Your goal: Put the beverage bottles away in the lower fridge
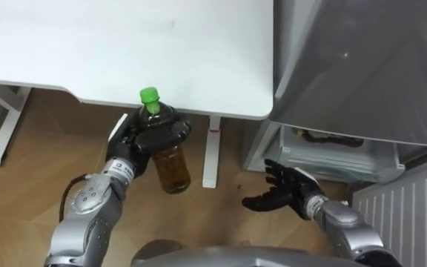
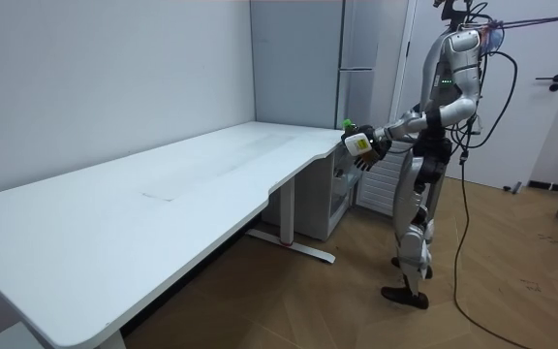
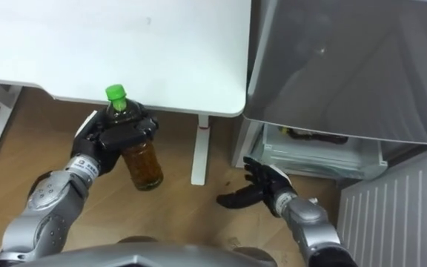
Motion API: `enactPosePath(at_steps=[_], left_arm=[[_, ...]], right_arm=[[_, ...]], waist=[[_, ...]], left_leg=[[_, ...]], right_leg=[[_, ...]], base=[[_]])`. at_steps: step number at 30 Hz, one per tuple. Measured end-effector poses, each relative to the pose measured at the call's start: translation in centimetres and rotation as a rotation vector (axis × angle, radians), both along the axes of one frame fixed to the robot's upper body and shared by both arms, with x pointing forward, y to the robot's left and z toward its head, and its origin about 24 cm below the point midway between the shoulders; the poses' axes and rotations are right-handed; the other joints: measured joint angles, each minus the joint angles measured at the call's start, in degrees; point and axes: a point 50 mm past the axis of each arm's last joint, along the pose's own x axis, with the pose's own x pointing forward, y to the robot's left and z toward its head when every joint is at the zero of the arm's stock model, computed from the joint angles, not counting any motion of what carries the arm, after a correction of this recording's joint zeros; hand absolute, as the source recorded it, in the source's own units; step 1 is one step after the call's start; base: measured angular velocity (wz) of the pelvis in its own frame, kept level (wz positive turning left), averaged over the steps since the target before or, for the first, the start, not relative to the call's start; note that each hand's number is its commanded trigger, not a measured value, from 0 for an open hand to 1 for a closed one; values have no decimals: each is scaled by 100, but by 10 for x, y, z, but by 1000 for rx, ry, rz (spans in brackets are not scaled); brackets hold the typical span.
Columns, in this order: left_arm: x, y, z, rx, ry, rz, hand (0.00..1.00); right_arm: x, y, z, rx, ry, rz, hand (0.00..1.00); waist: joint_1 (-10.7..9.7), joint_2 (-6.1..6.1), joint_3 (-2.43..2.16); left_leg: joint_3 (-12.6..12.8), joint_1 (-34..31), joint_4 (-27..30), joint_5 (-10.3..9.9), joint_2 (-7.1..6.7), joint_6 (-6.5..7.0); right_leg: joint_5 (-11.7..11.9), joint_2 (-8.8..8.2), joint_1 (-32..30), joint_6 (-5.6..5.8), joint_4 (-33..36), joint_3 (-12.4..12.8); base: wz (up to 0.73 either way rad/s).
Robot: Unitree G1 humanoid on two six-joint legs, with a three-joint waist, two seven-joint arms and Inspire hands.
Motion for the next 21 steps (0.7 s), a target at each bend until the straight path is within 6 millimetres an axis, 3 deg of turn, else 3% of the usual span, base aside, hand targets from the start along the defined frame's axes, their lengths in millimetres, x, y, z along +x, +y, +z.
enactPosePath(at_steps=[5,10,21], left_arm=[[0,1,0,71,-12,-20,100],[0,-5,-1,88,-13,-53,100],[-1,-13,-1,79,-24,-83,100]], right_arm=[[5,5,6,50,-25,49,0],[8,19,13,120,-52,136,0],[8,27,16,167,-53,202,0]], waist=[[-62,-1,5],[-60,107,56],[-55,135,44]], left_leg=[[3,18,6,-4,-1,4],[-20,-32,-1,-5,7,6],[-17,-29,6,-1,6,9]], right_leg=[[2,-4,63,2,-13,-10],[4,4,-3,-2,42,-5],[4,-1,-44,-2,75,11]], base=[[2],[0],[0]])
